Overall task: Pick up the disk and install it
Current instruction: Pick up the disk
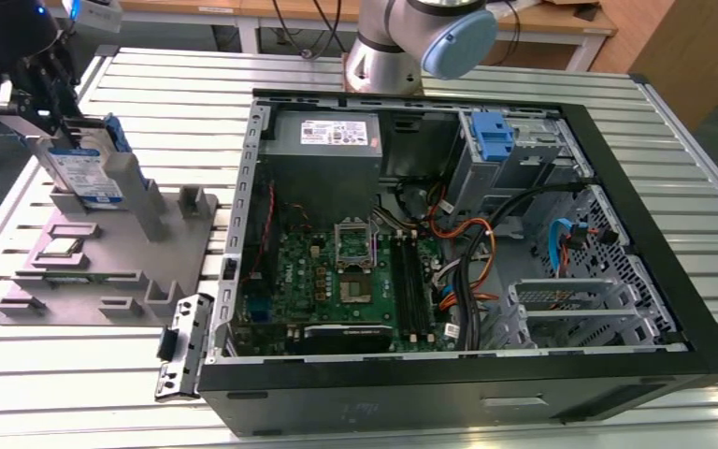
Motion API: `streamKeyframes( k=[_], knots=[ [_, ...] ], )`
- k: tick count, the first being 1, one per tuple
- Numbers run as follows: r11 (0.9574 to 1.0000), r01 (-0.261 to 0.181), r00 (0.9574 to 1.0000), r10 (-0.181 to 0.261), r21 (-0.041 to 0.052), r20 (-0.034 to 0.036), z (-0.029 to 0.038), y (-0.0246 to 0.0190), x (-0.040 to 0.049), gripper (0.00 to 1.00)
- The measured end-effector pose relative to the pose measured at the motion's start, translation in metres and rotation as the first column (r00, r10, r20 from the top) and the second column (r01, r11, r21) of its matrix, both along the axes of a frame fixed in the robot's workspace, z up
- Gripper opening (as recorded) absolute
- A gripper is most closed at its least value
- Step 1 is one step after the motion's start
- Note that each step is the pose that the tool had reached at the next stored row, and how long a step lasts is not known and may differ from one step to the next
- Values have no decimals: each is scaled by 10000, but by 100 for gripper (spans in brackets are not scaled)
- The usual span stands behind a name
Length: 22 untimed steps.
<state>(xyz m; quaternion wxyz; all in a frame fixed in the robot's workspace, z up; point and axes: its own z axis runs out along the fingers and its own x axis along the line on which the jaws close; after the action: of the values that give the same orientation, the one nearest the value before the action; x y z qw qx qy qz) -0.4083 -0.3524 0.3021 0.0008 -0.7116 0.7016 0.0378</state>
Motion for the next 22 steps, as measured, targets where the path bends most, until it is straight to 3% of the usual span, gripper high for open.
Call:
streamKeyframes(
  k=[2,3,19,22],
  knots=[
    [10000,0,10000,0,0,0,0,0,0,41],
    [10000,0,10000,0,-1,-2,1,0,0,35],
    [10000,0,10000,0,0,0,0,0,2,35],
    [9995,328,9995,-328,-1,-2,0,0,3,35]
  ],
)
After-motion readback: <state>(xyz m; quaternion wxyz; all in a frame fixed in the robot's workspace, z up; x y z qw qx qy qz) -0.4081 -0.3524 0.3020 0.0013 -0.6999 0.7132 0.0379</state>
